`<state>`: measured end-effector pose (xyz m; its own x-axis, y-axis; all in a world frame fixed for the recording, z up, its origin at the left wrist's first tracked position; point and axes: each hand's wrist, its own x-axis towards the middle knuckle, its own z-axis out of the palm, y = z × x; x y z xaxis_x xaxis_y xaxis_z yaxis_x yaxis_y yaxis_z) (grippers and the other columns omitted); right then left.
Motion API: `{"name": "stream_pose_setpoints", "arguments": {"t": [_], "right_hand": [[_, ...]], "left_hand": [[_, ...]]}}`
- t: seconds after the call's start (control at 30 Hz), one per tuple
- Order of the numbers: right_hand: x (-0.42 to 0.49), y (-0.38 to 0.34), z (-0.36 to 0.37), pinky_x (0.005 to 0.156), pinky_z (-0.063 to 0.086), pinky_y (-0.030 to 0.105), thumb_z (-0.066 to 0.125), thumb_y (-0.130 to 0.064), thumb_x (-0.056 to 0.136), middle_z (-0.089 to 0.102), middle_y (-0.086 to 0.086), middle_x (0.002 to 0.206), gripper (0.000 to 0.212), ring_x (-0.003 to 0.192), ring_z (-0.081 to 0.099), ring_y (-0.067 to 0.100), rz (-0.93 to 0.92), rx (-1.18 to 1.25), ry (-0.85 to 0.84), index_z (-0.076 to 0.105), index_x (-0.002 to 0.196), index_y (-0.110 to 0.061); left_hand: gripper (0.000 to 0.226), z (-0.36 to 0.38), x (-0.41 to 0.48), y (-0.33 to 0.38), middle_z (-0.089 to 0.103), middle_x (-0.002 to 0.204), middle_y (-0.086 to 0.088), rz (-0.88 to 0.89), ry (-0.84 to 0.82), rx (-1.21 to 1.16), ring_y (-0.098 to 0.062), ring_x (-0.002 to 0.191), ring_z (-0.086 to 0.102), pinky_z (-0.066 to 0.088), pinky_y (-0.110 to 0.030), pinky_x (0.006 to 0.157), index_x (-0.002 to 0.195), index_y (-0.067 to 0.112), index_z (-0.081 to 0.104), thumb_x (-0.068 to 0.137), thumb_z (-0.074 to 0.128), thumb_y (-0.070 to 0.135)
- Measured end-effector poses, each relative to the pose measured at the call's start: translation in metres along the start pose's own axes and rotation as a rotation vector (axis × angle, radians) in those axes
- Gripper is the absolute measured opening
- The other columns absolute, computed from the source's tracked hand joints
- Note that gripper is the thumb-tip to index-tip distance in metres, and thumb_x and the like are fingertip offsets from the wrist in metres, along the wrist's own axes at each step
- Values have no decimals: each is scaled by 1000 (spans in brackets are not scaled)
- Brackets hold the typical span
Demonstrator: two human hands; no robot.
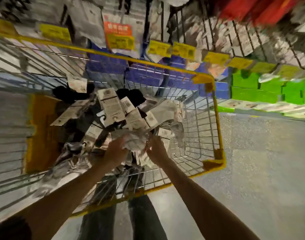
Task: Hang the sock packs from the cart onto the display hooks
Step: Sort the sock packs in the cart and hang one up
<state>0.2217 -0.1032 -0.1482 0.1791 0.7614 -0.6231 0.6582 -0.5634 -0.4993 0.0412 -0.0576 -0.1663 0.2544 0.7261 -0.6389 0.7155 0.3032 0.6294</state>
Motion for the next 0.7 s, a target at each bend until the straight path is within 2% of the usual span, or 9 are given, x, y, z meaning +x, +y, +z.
{"name": "stream_pose_setpoints", "arguments": {"t": [0.1,0.2,0.23,0.3,0.37,0.47,0.53,0.67,0.7], "right_hand": [[27,1,9,107,36,47,57,-1,81,24,20,151,81,133,29,36,-120,-243,85,24,153,-20],[46,-5,11,112,31,51,61,0,79,20,21,154,85,140,21,38,-226,-382,214,25,153,-19],[53,-6,11,115,24,53,62,-5,83,17,20,157,81,144,15,39,-241,-413,211,23,153,-19],[65,-9,8,119,10,53,60,-22,93,8,17,161,74,148,4,38,-234,-462,136,18,154,-18],[73,-13,4,121,6,52,60,-28,92,8,16,161,77,148,2,38,-223,-528,72,15,154,-16],[72,-19,3,116,21,51,61,-29,89,23,16,153,72,141,21,37,-268,-498,104,25,149,-14],[64,-21,10,113,30,48,68,-29,85,27,16,149,76,138,25,35,-291,-476,24,26,148,-16],[37,-14,36,104,39,44,76,-21,80,24,13,157,91,138,30,38,-355,-342,-187,21,153,-20],[32,-12,42,100,42,43,77,-20,79,29,15,155,94,134,38,39,-353,-326,-196,20,153,-19]], "left_hand": [[55,8,8,9,52,137,-6,-5,35,29,-23,125,49,41,-33,104,142,9,46,89,55,-3],[60,12,7,14,47,139,-4,45,65,66,-21,121,47,36,-13,92,142,7,43,85,54,-10],[65,13,10,9,46,140,-7,67,85,83,-22,122,46,37,-16,90,143,9,40,83,55,-10],[76,11,12,5,40,145,-11,48,120,155,-31,129,40,37,-34,100,148,17,33,79,58,-4],[80,8,19,-3,34,149,-14,-13,106,265,-37,135,33,29,-45,109,152,17,25,81,62,4],[91,-3,23,-3,27,152,-18,-96,14,372,-45,138,27,28,-54,113,155,16,16,81,69,18],[92,-6,22,-2,31,149,-19,-124,-20,460,-47,136,30,33,-54,109,154,16,20,81,74,27],[57,-7,13,-5,53,133,-19,-166,-44,499,-40,125,46,43,-44,97,139,13,41,91,65,31],[46,-7,9,-6,59,128,-17,-146,-41,491,-38,122,50,43,-43,97,133,13,47,92,62,28]]}}
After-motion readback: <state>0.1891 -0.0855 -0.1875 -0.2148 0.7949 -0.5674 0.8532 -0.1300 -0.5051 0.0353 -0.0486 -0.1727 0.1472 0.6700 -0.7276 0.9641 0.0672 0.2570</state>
